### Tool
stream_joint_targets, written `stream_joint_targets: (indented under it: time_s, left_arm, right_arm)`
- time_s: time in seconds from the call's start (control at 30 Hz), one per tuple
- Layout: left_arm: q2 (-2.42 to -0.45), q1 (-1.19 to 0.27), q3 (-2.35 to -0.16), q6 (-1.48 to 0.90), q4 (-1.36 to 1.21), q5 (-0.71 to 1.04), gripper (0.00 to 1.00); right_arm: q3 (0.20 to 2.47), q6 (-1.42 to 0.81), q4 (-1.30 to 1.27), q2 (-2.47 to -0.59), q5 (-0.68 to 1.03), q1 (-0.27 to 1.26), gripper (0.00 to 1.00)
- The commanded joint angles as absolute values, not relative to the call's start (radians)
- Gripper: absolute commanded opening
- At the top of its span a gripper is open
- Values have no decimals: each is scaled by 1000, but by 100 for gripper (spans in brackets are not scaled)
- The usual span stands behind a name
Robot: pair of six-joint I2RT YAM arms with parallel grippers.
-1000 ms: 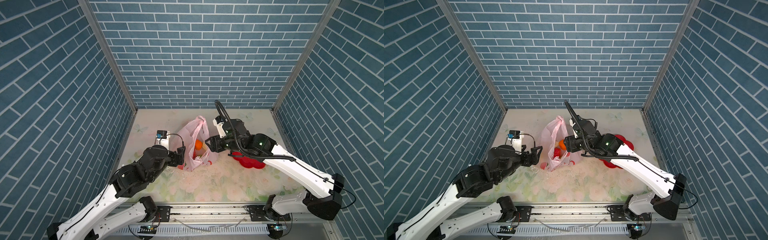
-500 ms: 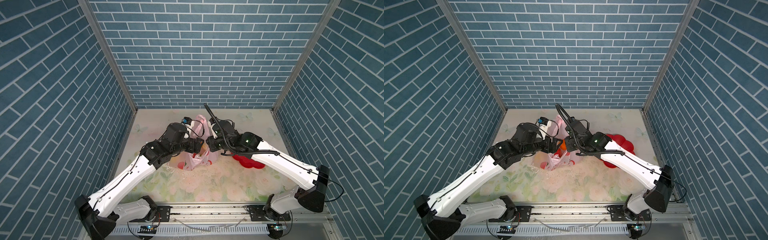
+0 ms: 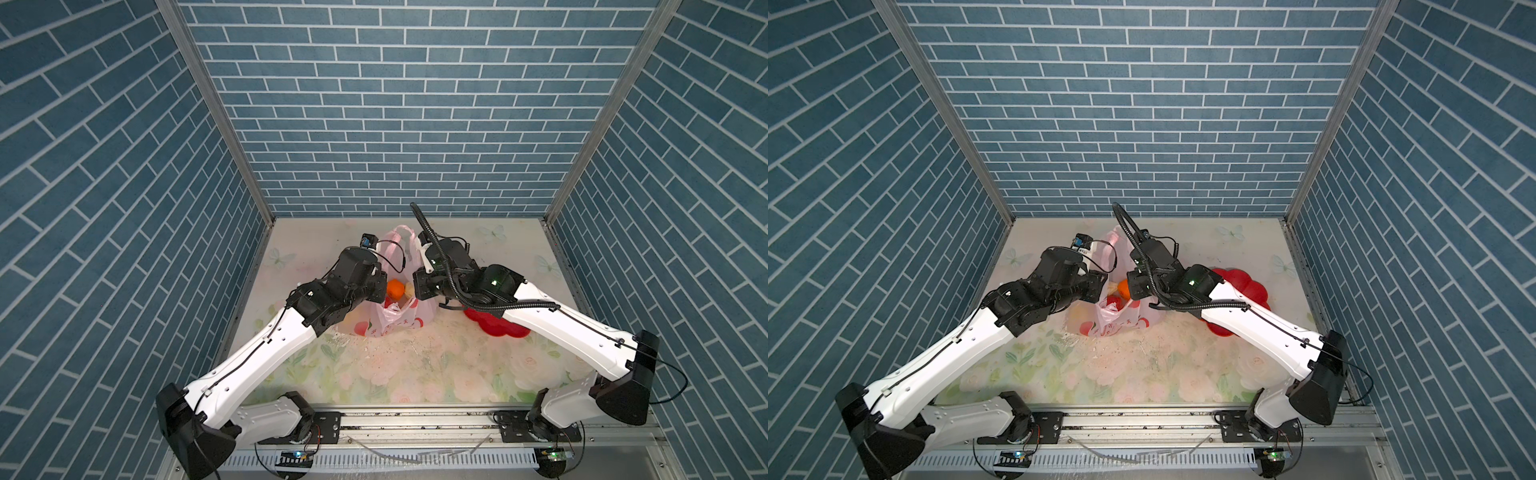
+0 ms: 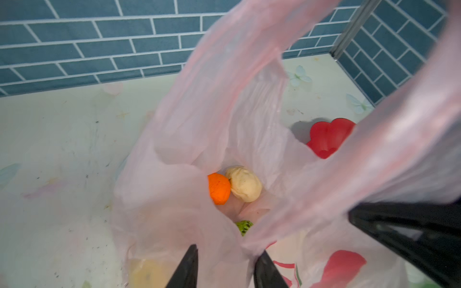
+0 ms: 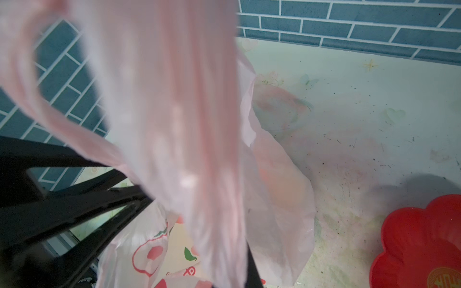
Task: Take the fake fruits out of the plastic bag
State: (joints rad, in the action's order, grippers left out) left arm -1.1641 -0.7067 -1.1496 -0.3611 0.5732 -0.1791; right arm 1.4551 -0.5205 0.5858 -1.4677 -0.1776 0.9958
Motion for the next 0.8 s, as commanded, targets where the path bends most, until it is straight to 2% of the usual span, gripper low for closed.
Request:
stream_joint_targets:
  time_s: [0.0, 0.2, 0.3, 0.33, 0.57, 0.77]
  left_arm:
    - [-1137, -692, -1093, -396, 553, -245, 33]
    - [-1115, -685, -1047, -436, 536, -254, 27]
    - [-1093, -677, -1010, -460, 510, -219, 26]
    - [-1086, -676, -997, -469, 497, -204, 28]
    - [-1057, -665, -933, -472, 399, -42, 57]
    - [-1078, -658, -953, -417, 371, 31, 65]
  right_arm:
    - [1391, -575, 570, -1431, -178, 996, 5]
    - [1305, -619, 558, -1381, -181, 996, 4]
    - [1286, -629, 563, -1373, -173, 996, 3]
    - [1281, -630, 564, -1370, -173, 996, 3]
    - [1267, -630, 554, -1361, -166, 995, 3]
    - [1272, -627, 545, -1362, -151, 996, 3]
